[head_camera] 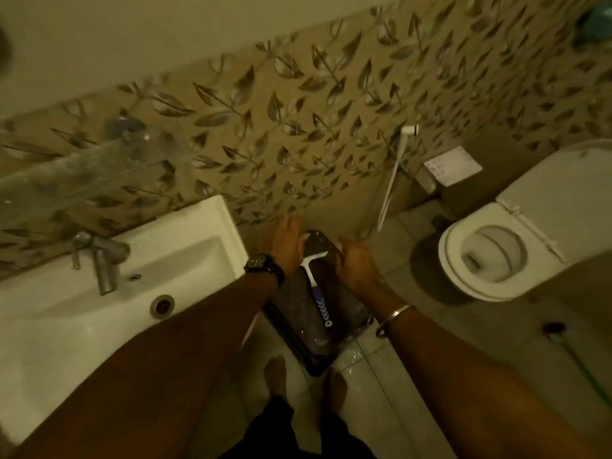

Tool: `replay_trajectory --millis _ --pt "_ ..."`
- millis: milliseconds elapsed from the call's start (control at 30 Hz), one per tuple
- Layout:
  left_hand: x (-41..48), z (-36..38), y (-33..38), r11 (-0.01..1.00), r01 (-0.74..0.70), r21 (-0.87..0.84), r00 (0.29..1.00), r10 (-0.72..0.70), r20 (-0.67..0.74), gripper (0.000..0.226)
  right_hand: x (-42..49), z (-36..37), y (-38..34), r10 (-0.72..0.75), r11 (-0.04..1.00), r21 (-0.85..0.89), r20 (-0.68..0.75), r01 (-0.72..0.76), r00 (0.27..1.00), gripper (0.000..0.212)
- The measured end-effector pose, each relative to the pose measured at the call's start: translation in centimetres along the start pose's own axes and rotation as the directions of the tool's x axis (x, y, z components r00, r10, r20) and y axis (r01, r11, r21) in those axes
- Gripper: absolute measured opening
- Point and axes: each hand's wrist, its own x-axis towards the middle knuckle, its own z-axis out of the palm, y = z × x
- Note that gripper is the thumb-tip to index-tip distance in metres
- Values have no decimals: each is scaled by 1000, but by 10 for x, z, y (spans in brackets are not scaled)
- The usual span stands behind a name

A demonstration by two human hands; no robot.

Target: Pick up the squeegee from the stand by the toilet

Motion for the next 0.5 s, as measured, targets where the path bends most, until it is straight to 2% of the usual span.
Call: replay_trajectory --millis 33,67,133,267,367,500 --pt "2 17 -2 999 38 -21 997 -37 63 46 -1 12 11 28 998 57 11 -29 1000 29" --pt "5 32 -6 998 61 -25 994 -59 89 44 -1 22 20 69 997 35 7 -69 998 27" --pt "2 71 -12 994 101 -49 989 -95 117 39 -13 47 38 214 977 -28 94 -212 972 26" --pt "10 139 -23 958 260 -122 949 -230 216 35 -18 106 78 318 938 54 257 -342 912 23" --pt "19 179 -32 844 481 -238 864 -409 292 33 -19 141 107 371 912 55 317 -407 873 28" --pt "27 214 -43 721 625 -298 772 -515 372 35 -17 168 118 382 889 121 332 -441 862 29"
